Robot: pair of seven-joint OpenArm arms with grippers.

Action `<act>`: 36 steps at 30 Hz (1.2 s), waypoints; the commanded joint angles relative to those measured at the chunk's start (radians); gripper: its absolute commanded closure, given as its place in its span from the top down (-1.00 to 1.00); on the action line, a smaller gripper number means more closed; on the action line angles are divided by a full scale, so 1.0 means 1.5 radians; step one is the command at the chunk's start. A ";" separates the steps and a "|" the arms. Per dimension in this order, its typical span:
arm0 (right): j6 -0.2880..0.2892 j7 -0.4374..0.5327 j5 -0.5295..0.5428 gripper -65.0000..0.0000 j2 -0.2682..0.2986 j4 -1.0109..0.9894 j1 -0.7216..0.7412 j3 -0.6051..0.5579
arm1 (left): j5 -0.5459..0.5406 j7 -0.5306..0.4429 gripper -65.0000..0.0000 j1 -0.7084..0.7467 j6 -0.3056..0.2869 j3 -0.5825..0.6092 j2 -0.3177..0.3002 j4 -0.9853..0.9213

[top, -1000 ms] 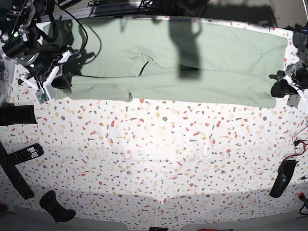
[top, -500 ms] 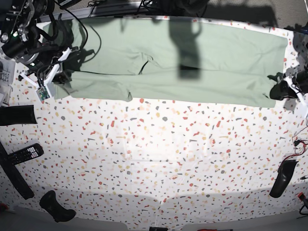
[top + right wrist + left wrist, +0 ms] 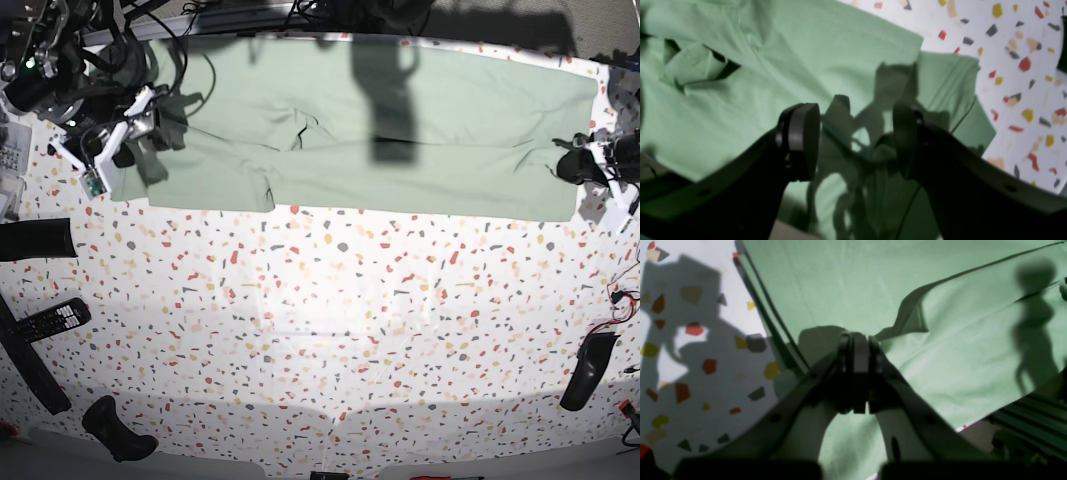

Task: Fold the T-shirt properly
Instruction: 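Hold the strip ends with both grippers and smooth them flat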

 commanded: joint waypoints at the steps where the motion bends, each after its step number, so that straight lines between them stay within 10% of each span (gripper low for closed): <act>1: 0.001 0.034 0.004 0.05 0.008 0.014 0.004 0.004 | -0.014 0.001 -0.91 -0.007 -0.005 -0.007 -0.017 0.011; 7: -0.051 0.218 0.014 0.05 0.006 0.012 0.021 0.004 | -0.014 -0.001 -0.42 -0.007 -0.005 -0.007 -0.016 0.011; 24: -0.074 0.095 -0.016 0.04 -0.015 -0.272 0.195 0.004 | -0.014 -0.055 -0.42 -0.007 0.026 -0.007 0.022 0.011; 33: -0.009 0.071 -0.016 0.04 -0.015 -0.333 0.207 0.004 | -0.014 -0.055 -0.42 -0.007 0.026 -0.007 0.041 0.011; 36: -0.001 0.042 -0.016 -0.24 -0.015 -0.333 0.207 0.004 | -0.014 -0.055 -0.42 -0.007 0.026 -0.007 0.041 0.011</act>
